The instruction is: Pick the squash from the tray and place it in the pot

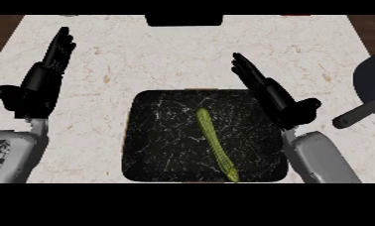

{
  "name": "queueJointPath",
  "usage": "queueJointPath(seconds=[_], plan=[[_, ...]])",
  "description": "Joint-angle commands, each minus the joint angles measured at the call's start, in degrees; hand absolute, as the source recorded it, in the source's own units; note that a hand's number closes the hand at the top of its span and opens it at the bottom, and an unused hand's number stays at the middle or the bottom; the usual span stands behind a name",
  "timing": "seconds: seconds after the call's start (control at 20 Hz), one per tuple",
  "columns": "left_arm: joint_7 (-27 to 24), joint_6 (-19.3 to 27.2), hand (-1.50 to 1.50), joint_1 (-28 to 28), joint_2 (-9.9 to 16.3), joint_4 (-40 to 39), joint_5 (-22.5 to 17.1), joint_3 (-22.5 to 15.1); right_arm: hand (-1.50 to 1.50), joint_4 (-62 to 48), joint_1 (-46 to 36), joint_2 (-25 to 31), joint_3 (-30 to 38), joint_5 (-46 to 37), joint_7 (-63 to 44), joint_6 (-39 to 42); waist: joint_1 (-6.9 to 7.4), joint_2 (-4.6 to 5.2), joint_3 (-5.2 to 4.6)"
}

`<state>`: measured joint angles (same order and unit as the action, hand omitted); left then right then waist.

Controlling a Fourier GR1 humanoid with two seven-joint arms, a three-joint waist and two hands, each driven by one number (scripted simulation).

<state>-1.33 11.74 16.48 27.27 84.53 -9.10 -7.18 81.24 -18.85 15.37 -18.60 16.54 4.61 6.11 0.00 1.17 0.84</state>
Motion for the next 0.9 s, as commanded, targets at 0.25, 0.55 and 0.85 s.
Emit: queueJointPath(seconds=[0.25,0.55,0.85], plan=[[6.67,4.16,0.00,1.52,-4.82,1.94,-4.61,4.16,1.50,-16.84,-17.60,0.45,4.00,1.01,12.26,15.56,4.04,0.00,-0.67],[11.70,7.26,0.00,-2.83,-7.66,7.34,-2.95,0.54,-1.50,-28.27,-14.87,0.62,1.91,-14.73,35.71,7.18,2.52,-0.64,-0.66],[11.80,4.63,0.00,-3.91,-6.76,7.43,-4.99,4.05,-1.50,-32.45,-22.56,5.18,3.39,-16.66,44.33,17.35,1.05,-1.03,-0.81]])
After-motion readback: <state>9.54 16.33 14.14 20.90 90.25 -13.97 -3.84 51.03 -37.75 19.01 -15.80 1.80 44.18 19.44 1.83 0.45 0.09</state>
